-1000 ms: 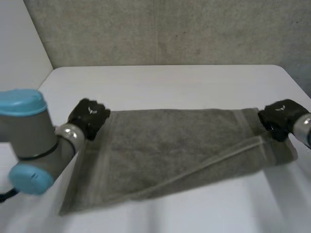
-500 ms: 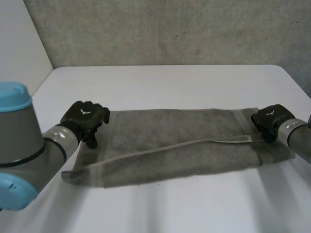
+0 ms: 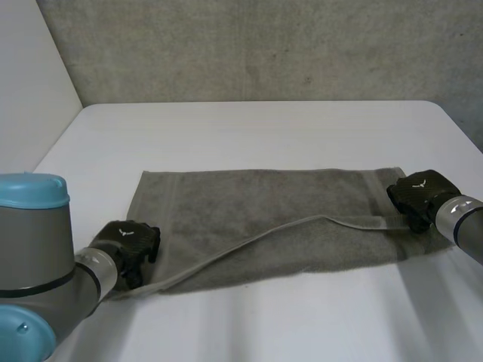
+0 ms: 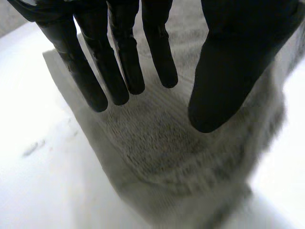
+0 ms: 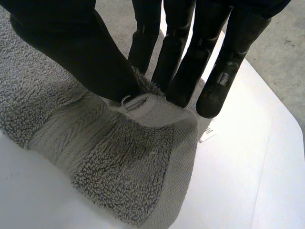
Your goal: Fold the towel.
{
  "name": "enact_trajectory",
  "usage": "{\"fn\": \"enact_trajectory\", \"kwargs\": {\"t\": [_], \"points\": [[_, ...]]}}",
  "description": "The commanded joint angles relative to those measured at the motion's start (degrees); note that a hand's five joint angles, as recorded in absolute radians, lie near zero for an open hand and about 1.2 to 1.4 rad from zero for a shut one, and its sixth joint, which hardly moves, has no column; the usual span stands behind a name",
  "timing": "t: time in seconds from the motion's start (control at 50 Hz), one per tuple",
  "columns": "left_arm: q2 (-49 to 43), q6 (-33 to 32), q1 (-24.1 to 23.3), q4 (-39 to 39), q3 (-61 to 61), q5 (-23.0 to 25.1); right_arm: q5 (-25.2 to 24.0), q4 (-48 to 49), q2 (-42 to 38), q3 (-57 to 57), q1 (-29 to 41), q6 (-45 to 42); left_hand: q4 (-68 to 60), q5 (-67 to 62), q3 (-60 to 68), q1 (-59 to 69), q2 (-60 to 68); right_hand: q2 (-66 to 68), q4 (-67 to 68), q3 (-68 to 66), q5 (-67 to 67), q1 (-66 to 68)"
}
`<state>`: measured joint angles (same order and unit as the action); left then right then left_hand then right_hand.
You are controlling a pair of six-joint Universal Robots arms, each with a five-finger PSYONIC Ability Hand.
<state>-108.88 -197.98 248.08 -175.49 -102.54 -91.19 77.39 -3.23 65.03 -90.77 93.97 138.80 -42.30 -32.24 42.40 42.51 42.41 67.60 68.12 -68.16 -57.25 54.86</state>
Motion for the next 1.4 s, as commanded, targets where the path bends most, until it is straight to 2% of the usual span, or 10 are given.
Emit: {"fn": "enact_trajectory", "kwargs": {"t": [0.02,0.14,0.66,0.88,0.92,0.94,0.96,1.0,1.2,1.4], "points": [[0.0,0.1,-0.3,0.0,0.1,-0.1,-0.1,0.2,0.0,0.0,-1.1,-0.2,-8.1,-8.2,8.0,7.9,8.0,12.4,11.9,-11.8,-12.7,25.1],[5.6,0.3,-0.4,0.3,0.8,0.0,-0.1,0.2,0.0,-0.1,-1.1,-0.2,0.3,0.2,-0.4,-0.5,-0.4,12.4,11.9,-11.8,-12.7,25.1],[12.8,7.6,-7.5,3.7,-5.5,-0.2,-0.3,0.3,0.0,-0.8,-1.0,-0.5,1.5,1.4,-1.6,-1.7,-1.6,12.4,11.9,-11.8,-12.7,25.1],[4.6,6.6,-2.5,-2.3,-4.9,-0.6,-1.0,1.4,0.0,-1.7,-1.1,-0.6,-1.4,-1.5,1.3,1.2,1.3,12.4,11.9,-11.8,-12.7,25.1],[2.7,5.9,-2.4,-2.6,-4.5,-0.5,-1.0,1.4,0.0,-1.7,-1.2,-0.6,-19.4,-19.5,19.3,19.2,19.3,12.4,11.9,-11.8,-12.7,25.1],[2.7,5.9,-2.4,-2.6,-4.5,-0.5,-1.0,1.5,0.0,-1.7,-1.1,-0.6,-19.6,-19.6,19.5,19.3,19.4,12.4,11.9,-11.8,-12.7,25.1],[1.9,5.3,-2.4,-2.8,-4.2,-0.4,-1.0,1.5,0.0,-1.7,-1.1,-0.6,-31.9,-31.9,31.8,31.7,31.8,12.4,11.9,-11.8,-12.7,25.1],[1.3,4.5,-2.4,-3.4,-3.6,-0.3,-0.9,1.5,0.1,-1.2,-1.1,-0.6,-37.6,-37.7,37.5,37.4,37.5,12.4,11.9,-11.8,-12.7,25.1],[-2.4,-2.8,-2.5,-10.0,8.2,0.0,-1.0,2.5,-0.6,4.1,-0.5,0.3,-37.7,-37.8,37.6,37.5,37.6,12.4,11.9,-11.8,-12.7,25.1],[-21.5,-4.8,-2.6,-12.2,36.8,-0.6,-0.4,9.4,-8.0,15.5,-0.4,8.5,-37.7,-37.8,37.6,37.5,37.6,12.4,11.9,-11.8,-12.7,25.1]]}}
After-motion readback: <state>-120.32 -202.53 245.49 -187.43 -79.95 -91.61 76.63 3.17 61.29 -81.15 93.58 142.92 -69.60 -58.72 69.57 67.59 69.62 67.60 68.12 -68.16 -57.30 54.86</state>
